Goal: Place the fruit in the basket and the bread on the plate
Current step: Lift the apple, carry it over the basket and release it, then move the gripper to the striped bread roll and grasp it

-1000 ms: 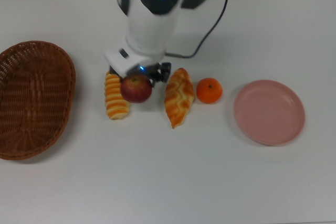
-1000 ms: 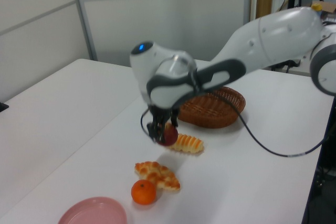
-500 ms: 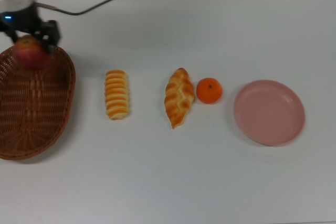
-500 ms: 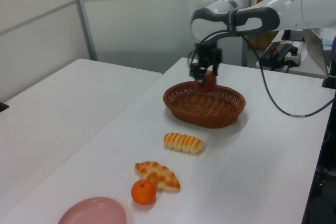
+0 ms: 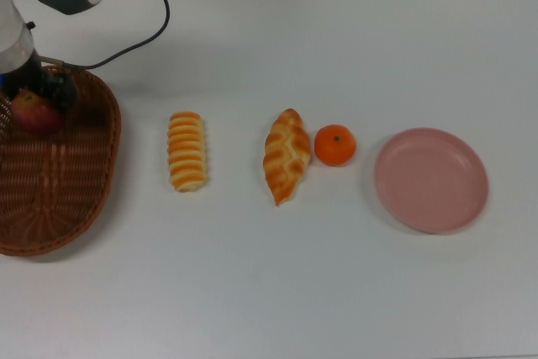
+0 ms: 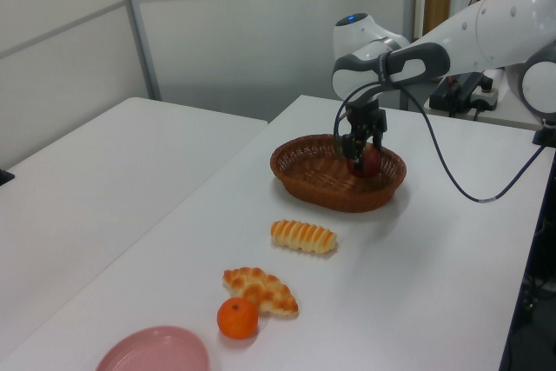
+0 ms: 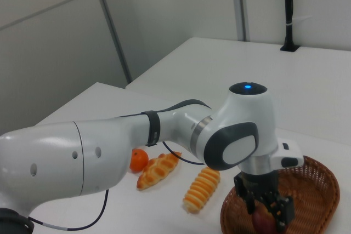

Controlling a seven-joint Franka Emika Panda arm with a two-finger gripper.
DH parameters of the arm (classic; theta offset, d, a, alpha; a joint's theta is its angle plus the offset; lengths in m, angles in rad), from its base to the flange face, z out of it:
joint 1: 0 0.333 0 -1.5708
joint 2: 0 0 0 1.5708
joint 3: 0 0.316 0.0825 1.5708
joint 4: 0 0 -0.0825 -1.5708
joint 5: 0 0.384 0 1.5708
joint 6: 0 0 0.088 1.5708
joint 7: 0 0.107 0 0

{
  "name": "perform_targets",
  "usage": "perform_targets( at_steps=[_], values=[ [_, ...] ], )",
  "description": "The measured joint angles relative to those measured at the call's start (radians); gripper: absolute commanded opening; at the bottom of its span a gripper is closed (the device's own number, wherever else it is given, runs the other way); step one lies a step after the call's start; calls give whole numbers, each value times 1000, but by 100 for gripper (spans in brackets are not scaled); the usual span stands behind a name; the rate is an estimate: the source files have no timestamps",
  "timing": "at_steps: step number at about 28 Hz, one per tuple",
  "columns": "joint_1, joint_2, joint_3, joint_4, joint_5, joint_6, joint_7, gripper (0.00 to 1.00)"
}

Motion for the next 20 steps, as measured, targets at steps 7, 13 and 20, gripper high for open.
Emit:
perform_targets(
  at_steps=[7, 13, 20],
  values=[
    [12, -2, 9, 2, 0, 0, 0, 100],
    [36, -8, 13, 4, 0, -2, 3, 100],
    [113, -25, 17, 12, 0, -5, 59, 100]
  ],
)
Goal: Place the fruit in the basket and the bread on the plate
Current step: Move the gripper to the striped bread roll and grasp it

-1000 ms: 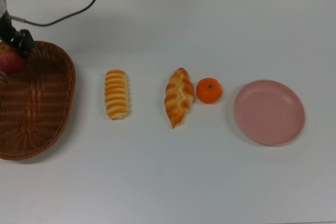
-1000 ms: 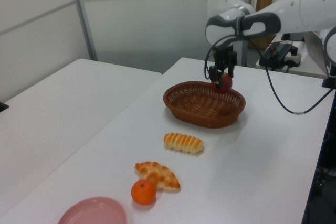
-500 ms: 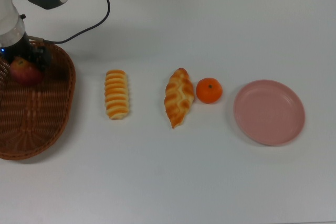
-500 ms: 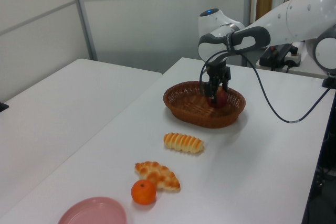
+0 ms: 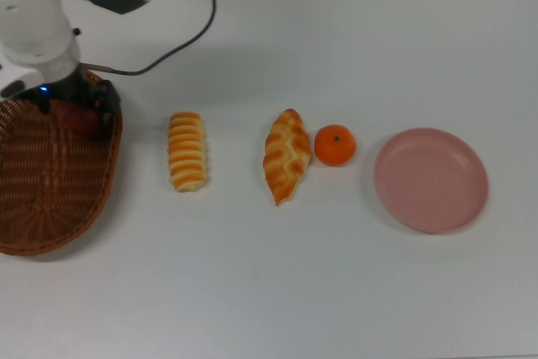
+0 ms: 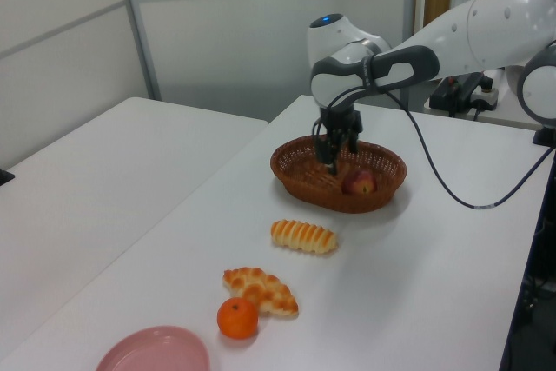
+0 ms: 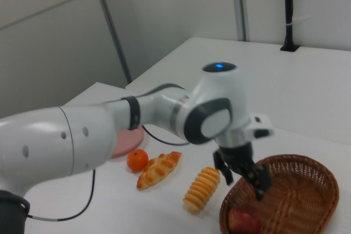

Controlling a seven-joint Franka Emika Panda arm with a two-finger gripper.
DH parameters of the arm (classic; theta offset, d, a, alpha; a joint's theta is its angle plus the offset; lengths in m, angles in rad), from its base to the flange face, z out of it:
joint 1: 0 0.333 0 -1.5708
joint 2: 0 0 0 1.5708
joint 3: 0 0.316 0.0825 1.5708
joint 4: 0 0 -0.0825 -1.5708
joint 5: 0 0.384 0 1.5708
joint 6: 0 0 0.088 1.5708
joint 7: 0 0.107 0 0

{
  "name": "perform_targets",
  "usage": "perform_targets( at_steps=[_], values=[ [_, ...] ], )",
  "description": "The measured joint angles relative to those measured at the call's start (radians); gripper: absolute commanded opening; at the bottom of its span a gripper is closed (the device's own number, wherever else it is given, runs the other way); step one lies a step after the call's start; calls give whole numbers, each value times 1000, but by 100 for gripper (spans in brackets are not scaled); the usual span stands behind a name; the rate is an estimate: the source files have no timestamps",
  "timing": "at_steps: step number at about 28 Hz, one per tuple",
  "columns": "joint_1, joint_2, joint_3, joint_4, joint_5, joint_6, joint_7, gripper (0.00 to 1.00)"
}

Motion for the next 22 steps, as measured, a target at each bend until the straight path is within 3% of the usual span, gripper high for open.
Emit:
perform_targets(
  at_steps=[10, 22],
  values=[
    [159, -6, 2, -23, 0, -29, 110, 100],
    [208, 57, 2, -77, 0, -29, 112, 100]
  ],
)
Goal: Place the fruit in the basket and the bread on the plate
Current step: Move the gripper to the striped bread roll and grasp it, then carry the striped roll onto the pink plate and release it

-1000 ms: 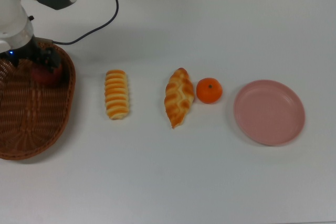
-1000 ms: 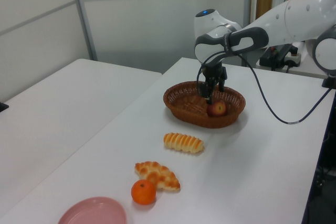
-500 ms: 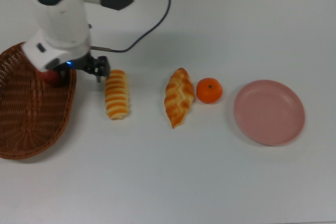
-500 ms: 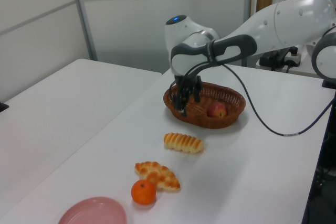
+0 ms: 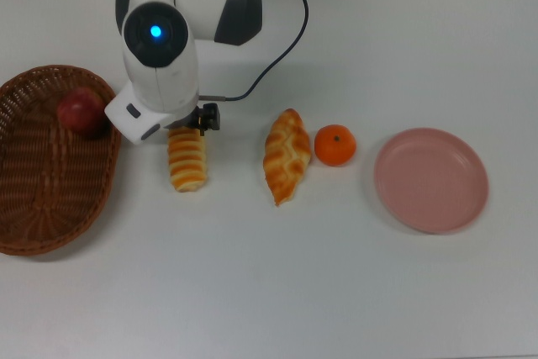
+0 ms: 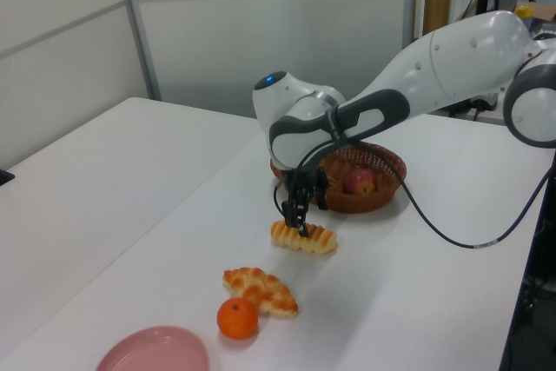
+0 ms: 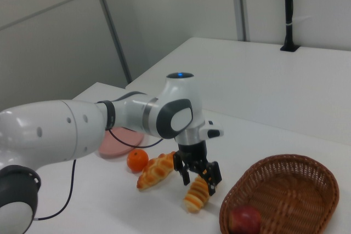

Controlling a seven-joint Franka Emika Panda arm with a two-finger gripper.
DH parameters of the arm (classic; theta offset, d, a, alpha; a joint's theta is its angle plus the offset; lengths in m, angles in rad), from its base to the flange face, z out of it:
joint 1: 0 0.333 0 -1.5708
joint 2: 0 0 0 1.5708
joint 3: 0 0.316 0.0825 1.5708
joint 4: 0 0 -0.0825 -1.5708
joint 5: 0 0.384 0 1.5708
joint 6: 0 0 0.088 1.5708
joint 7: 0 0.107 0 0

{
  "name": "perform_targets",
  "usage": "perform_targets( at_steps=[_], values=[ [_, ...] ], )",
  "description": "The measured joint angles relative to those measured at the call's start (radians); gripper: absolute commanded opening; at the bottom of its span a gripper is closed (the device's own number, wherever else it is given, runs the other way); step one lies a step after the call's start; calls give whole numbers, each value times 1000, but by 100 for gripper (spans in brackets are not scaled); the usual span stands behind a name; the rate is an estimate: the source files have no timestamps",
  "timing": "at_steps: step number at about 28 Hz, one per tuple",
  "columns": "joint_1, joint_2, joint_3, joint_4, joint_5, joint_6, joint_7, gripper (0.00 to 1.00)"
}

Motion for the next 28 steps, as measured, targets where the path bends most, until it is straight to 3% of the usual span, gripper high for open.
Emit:
perform_targets(
  at_steps=[2, 4, 5, 6, 7, 12, 22, 28],
  values=[
    [0, 12, 0, -1, 0, 0, 0, 98],
    [1, 22, 0, -3, -1, 0, -1, 84],
    [2, 23, 0, -4, -2, 0, -2, 75],
    [3, 25, 0, -5, -2, 0, -2, 60],
    [4, 25, 0, -6, -2, 0, -3, 39],
    [11, 25, 0, -7, -2, 0, -4, 1],
    [39, 18, 0, -7, -2, 0, 8, 0],
    [104, -38, 1, 1, 0, 0, 93, 1]
  ],
)
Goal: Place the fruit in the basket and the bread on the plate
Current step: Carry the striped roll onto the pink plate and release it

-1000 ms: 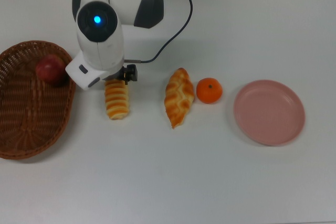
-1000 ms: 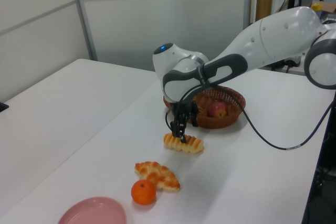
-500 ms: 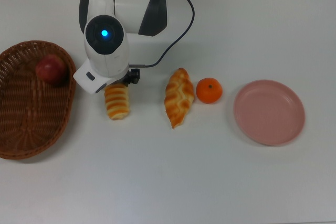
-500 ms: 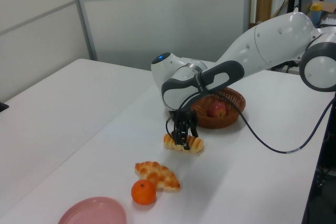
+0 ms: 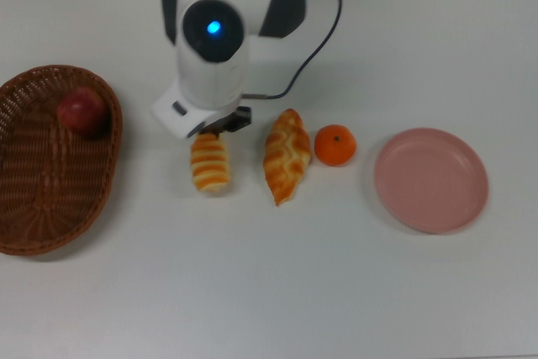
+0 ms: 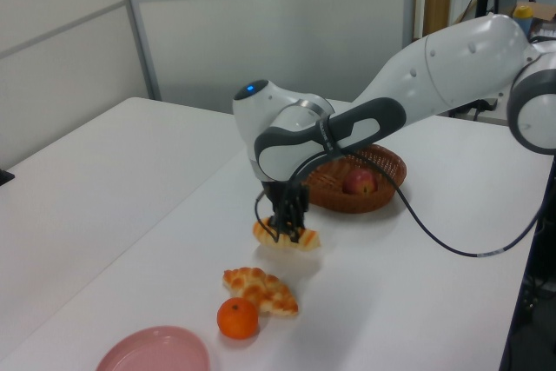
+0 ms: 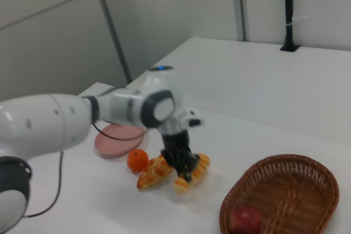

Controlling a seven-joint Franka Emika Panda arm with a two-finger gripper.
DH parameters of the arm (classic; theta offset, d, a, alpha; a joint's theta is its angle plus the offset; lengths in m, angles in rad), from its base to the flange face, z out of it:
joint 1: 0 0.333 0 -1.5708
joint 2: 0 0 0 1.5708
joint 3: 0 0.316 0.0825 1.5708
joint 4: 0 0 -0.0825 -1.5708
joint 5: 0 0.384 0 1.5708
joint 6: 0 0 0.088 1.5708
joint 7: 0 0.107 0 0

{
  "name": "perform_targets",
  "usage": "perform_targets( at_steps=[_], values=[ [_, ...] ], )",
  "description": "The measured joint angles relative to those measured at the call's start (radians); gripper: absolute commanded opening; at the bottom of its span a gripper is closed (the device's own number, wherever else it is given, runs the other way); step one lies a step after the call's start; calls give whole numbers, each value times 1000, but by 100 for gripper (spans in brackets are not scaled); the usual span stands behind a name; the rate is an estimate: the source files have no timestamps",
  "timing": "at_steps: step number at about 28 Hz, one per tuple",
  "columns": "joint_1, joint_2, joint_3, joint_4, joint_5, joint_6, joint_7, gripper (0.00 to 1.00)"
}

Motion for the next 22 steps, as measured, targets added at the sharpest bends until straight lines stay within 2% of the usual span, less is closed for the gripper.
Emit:
perform_targets(
  at_steps=[6, 9, 17, 22],
  values=[
    [95, -85, 2, 32, 24, -36, 55, 5],
    [145, -101, 4, 56, 27, -59, 68, 5],
    [323, -95, 5, 76, 26, -62, 186, 5],
    [406, -65, 5, 79, -4, -29, 275, 6]
  ],
)
